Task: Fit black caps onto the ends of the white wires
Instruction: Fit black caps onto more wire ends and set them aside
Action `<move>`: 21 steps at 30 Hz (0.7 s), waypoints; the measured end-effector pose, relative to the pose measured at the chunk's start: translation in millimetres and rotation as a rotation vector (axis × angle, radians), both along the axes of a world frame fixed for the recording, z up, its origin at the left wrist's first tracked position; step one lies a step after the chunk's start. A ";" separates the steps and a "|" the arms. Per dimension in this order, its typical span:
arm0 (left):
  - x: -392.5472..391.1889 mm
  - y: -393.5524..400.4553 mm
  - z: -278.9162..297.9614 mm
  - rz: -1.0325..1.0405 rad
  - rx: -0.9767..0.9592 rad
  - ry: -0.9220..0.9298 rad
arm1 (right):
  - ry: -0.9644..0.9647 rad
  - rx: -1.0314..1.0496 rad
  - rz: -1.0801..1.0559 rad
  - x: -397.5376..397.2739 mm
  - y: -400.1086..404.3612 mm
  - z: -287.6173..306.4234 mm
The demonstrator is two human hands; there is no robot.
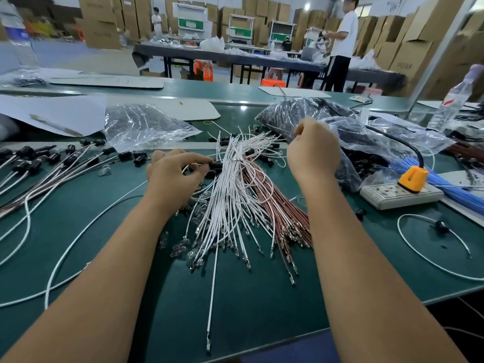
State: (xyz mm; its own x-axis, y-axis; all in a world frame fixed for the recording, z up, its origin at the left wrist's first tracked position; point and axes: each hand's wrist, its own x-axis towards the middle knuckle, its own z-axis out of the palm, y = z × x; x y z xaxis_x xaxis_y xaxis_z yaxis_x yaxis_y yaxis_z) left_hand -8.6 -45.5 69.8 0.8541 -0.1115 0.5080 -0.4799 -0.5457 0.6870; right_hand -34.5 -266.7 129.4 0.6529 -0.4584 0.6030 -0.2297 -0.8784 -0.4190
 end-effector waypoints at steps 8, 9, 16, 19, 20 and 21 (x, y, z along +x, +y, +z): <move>3.8 11.5 -1.5 0.078 -0.016 0.048 | -0.136 0.282 0.398 14.7 72.2 2.3; 5.1 15.1 -1.1 0.082 -0.021 0.057 | -0.108 0.318 0.430 16.1 83.6 -6.6; 6.3 30.9 0.5 0.025 -0.175 0.105 | -0.099 0.217 0.399 19.8 105.4 -42.6; 7.4 32.0 -1.9 0.024 -0.228 0.163 | -0.136 0.196 0.351 17.8 95.0 -44.7; 8.2 32.3 -2.1 0.029 -0.235 0.185 | -0.126 0.192 0.339 17.2 92.2 -45.4; 8.6 32.5 -2.1 0.029 -0.240 0.200 | -0.114 0.190 0.338 16.8 90.4 -46.1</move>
